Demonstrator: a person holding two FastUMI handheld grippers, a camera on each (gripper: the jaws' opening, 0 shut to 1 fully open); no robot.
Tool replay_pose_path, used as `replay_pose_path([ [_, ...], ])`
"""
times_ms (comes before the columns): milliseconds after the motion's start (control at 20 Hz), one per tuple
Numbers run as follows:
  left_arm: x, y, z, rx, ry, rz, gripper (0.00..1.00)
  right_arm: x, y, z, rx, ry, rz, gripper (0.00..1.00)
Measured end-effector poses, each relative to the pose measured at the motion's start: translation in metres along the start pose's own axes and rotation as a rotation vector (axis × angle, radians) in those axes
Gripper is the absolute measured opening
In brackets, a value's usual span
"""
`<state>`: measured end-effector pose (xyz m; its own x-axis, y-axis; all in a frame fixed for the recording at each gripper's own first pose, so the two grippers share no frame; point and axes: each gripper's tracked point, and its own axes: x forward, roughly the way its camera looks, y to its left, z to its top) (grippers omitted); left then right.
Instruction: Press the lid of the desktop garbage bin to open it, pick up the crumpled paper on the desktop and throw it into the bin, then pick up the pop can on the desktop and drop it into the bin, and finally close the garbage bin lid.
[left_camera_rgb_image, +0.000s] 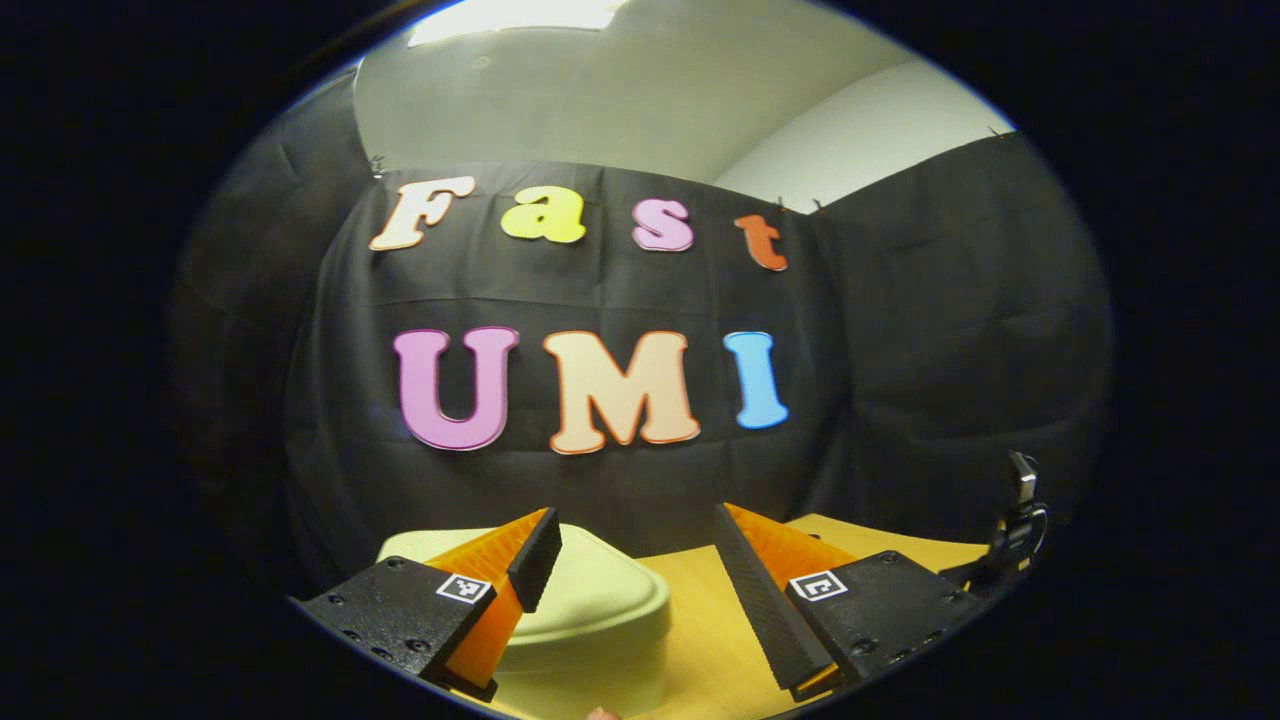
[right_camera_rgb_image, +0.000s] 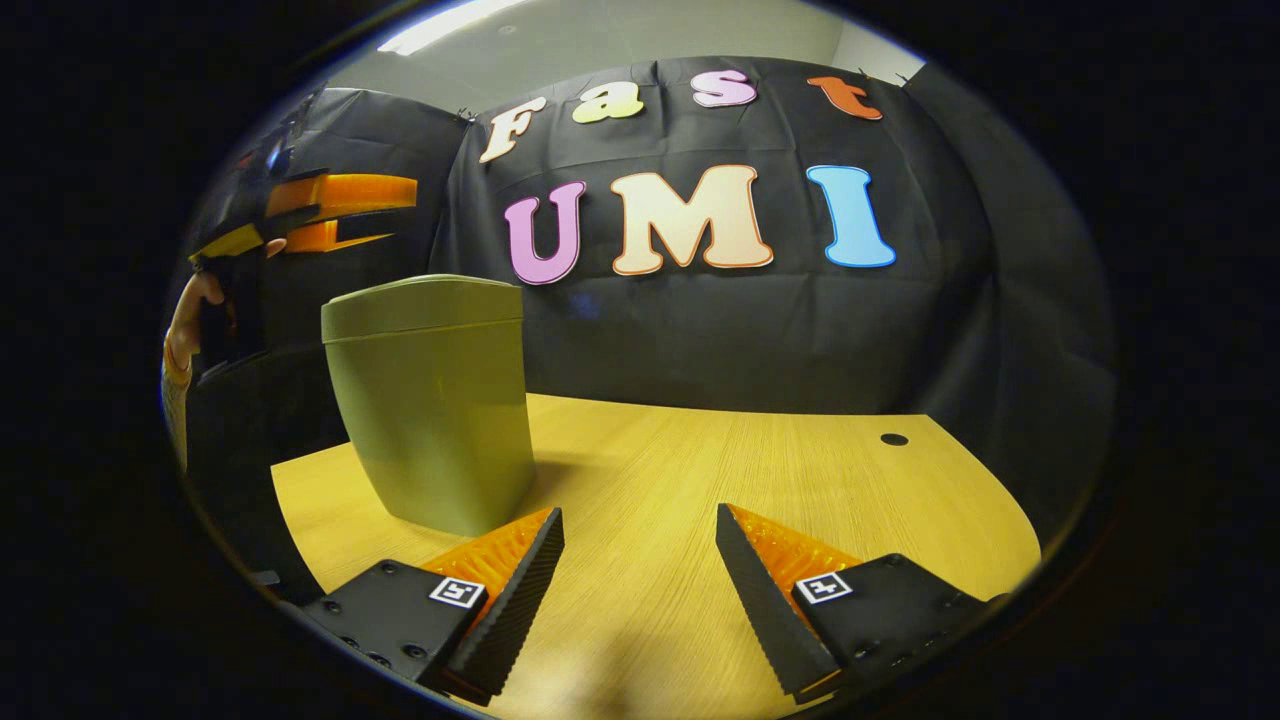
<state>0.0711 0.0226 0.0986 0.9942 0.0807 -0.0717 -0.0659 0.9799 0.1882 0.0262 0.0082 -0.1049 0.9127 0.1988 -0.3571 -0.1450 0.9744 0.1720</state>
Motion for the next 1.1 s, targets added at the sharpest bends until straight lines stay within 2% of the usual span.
replay_pose_path([
  [100,-0.008,-0.033,-0.024,0.005,0.026,-0.082,0.92,-0.001,-0.005,0.004,-0.001,-0.014,-0.019,0.96],
  [300,-0.018,-0.088,-0.065,-0.057,0.050,-0.231,0.94,-0.002,-0.009,0.012,0.017,-0.041,-0.042,0.96],
  [550,-0.029,-0.123,-0.114,-0.101,0.074,-0.367,0.94,-0.010,-0.022,0.025,0.017,-0.084,-0.095,0.96],
  [700,-0.034,-0.128,-0.146,-0.187,0.121,-0.404,0.95,-0.011,-0.025,0.032,0.019,-0.117,-0.119,0.96],
  [850,-0.033,-0.121,-0.161,-0.260,0.138,-0.406,0.95,-0.008,-0.027,0.031,-0.004,-0.121,-0.143,0.96],
  [1100,-0.028,-0.113,-0.187,-0.223,0.158,-0.394,0.98,0.000,-0.020,0.026,-0.012,-0.118,-0.135,0.96],
])
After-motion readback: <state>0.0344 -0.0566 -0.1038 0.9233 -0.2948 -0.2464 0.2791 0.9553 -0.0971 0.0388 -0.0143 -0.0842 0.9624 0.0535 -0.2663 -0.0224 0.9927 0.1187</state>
